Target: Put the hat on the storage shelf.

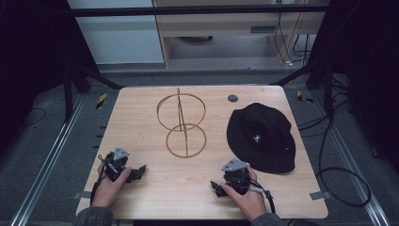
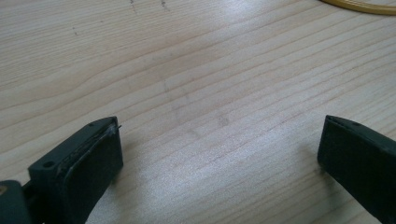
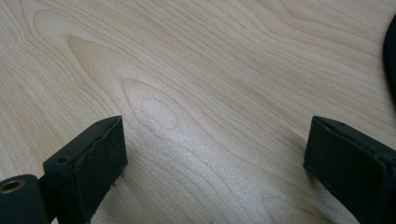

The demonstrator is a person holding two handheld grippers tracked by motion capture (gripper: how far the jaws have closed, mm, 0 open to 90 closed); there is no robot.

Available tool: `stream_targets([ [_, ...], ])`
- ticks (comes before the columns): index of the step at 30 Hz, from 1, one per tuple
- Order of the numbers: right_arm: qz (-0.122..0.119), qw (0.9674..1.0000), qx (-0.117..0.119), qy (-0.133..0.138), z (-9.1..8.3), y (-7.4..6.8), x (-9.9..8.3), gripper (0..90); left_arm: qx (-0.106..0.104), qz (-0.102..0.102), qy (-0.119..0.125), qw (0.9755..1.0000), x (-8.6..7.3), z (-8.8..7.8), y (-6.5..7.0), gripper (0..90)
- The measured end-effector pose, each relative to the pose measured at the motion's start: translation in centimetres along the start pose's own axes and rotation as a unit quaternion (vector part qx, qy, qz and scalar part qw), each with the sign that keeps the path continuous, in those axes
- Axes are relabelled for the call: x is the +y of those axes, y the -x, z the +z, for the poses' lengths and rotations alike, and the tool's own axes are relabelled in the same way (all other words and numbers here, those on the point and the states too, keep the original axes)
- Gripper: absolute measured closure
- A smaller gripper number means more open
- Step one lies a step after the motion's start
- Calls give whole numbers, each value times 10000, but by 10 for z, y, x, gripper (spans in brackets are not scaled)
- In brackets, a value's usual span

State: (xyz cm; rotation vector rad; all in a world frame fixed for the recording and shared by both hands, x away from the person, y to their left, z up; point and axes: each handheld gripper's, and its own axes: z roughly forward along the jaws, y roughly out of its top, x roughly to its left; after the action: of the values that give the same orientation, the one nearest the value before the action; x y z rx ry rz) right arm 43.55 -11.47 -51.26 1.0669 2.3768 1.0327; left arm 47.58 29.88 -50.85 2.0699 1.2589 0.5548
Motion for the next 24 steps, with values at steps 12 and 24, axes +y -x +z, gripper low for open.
stream_targets([
  [12, 96, 9999, -72, -15, 1, -2, 1, 47, -25, -6, 0, 10000, 0, 0, 2, 0],
  [24, -220, 9984, -517, 81, -45, 19, 46, 80, -36, 3, -2, 10000, 0, 0, 2, 0],
])
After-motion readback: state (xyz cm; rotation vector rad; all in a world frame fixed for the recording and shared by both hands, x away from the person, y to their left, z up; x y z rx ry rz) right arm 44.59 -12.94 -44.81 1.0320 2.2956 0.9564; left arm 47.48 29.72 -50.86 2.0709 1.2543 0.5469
